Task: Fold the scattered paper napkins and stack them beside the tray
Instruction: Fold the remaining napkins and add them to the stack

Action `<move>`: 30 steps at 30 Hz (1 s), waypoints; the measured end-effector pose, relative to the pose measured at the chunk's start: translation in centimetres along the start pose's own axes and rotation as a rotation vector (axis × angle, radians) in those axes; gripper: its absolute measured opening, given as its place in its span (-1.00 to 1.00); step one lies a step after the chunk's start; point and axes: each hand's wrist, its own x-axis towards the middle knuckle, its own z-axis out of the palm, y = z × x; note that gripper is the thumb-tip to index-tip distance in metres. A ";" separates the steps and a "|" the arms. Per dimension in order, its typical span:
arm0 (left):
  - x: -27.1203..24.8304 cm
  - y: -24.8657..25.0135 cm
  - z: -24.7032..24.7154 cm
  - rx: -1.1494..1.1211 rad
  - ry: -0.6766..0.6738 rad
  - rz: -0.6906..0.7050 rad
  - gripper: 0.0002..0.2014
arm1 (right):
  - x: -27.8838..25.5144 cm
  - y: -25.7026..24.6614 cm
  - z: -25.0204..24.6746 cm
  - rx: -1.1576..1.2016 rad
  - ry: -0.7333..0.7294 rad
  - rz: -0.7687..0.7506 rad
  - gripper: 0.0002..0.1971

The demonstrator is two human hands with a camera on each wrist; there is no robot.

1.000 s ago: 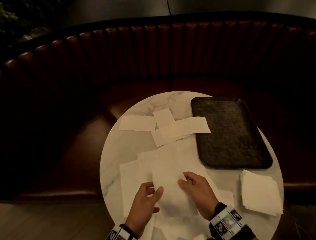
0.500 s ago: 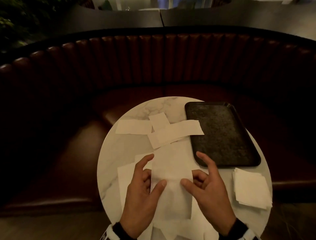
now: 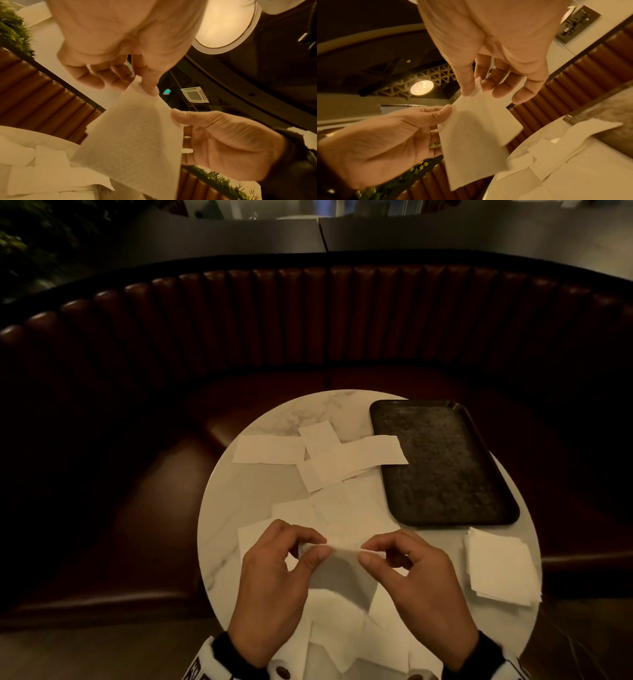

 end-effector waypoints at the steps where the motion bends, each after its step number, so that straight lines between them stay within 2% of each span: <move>1: 0.1 0.0 -0.1 0.007 -0.010 -0.017 -0.85 | 0.0 0.0 -0.1 0.008 -0.004 0.012 -0.90; 4: 0.4 0.3 -0.2 0.023 -0.082 -0.059 -0.89 | 0.1 0.0 -0.5 -0.120 -0.014 -0.033 -0.93; 6: 0.6 0.7 -0.2 0.036 -0.133 -0.031 -0.93 | 0.5 -0.5 -0.5 -0.267 -0.096 -0.123 -0.77; 9: 1.0 1.3 -0.1 0.031 -0.196 -0.001 -0.94 | 1.5 -1.6 -0.2 -0.217 -0.241 -0.181 -0.70; 13: 1.9 1.6 -0.5 -0.172 -0.217 -0.131 -0.92 | 2.0 -1.1 -1.1 0.020 -0.183 -0.057 -0.91; 17: 2.3 1.3 0.4 -0.409 -0.170 -0.304 -0.85 | 1.2 0.5 -2.9 0.308 -0.117 0.178 -0.89; 22: 1.9 0.0 5.0 -0.402 -0.170 -0.354 -0.83 | 0.2 3.3 -2.9 0.514 -0.072 0.440 -0.92; 24: 1.9 -0.3 7.1 -0.387 -0.209 -0.378 -0.84 | 0.1 4.9 -3.7 0.465 -0.040 0.475 -0.92; 27: 2.4 -1.6 9.8 -0.398 -0.266 -0.492 -0.88 | 1.1 8.5 -7.4 0.291 0.071 0.431 -0.94; 30: 3.2 -6.4 11.2 -0.117 -0.264 -0.493 -0.91 | 3.2 13.3 -12.3 0.086 0.161 0.432 -0.92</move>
